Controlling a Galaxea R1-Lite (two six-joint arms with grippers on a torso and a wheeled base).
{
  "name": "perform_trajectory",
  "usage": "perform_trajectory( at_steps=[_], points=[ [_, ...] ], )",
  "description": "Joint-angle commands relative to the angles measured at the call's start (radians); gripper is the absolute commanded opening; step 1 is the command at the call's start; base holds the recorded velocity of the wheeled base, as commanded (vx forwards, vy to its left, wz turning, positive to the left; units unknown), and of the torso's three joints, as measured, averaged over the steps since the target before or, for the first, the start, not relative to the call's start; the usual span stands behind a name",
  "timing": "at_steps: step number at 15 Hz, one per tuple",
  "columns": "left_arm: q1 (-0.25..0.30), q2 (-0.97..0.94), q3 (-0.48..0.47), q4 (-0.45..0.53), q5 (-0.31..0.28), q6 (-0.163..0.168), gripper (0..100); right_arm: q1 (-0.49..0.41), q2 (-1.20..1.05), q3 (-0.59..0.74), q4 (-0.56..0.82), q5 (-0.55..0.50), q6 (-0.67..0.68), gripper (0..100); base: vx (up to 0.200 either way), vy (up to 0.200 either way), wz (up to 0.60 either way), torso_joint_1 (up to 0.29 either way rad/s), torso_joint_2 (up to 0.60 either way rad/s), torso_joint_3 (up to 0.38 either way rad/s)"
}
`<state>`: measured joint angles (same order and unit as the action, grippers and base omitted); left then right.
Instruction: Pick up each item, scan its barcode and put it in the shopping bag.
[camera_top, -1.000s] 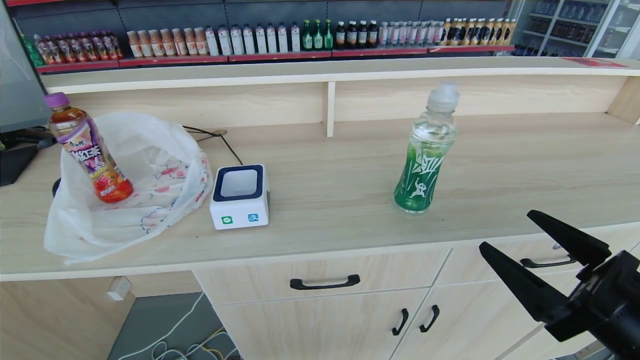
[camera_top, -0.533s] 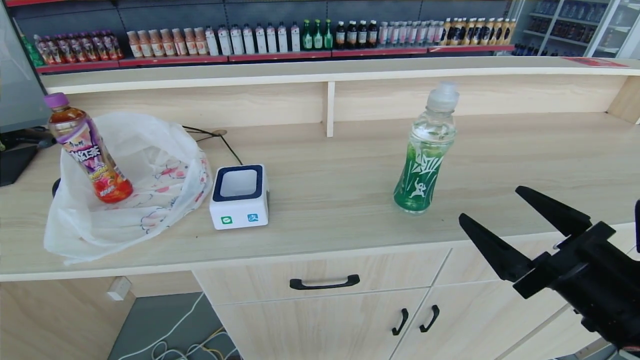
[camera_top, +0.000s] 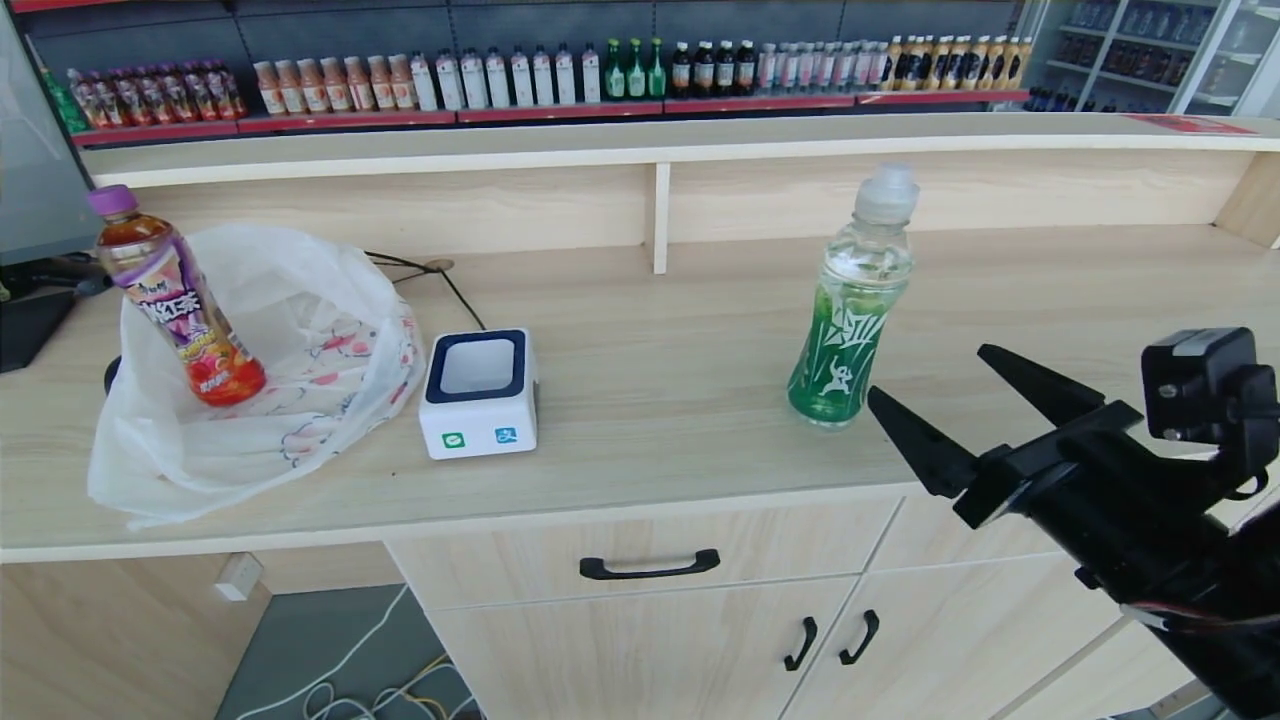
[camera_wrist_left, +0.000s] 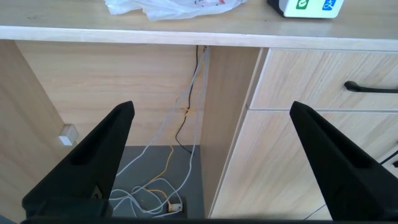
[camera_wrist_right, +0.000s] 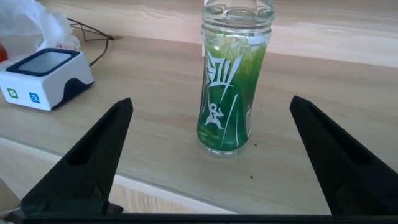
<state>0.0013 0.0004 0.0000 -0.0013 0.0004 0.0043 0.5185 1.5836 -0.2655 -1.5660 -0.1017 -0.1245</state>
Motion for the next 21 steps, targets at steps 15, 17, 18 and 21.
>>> perform_trajectory(
  at_steps=[15, 17, 18, 21],
  points=[
    [0.000, 0.000, 0.000, 0.000, 0.001, 0.000, 100, -0.092, 0.225, -0.405, 0.256, 0.031, 0.003, 100, 0.000, 0.000, 0.00, 0.000, 0.00, 0.000],
    [0.000, 0.000, 0.000, 0.000, 0.001, 0.000, 100, -0.101, 0.245, -0.437, 0.256, 0.028, 0.005, 100, 0.000, 0.000, 0.00, 0.000, 0.00, 0.000],
    [0.000, 0.000, 0.000, 0.000, 0.000, -0.001, 100, -0.107, 0.248, -0.442, 0.256, 0.028, 0.003, 100, 0.000, 0.000, 0.00, 0.000, 0.00, 0.000],
    [0.000, 0.000, 0.000, 0.000, 0.000, 0.000, 100, -0.120, 0.271, -0.466, 0.256, 0.028, 0.003, 100, 0.000, 0.000, 0.00, 0.000, 0.00, 0.000]
  ],
)
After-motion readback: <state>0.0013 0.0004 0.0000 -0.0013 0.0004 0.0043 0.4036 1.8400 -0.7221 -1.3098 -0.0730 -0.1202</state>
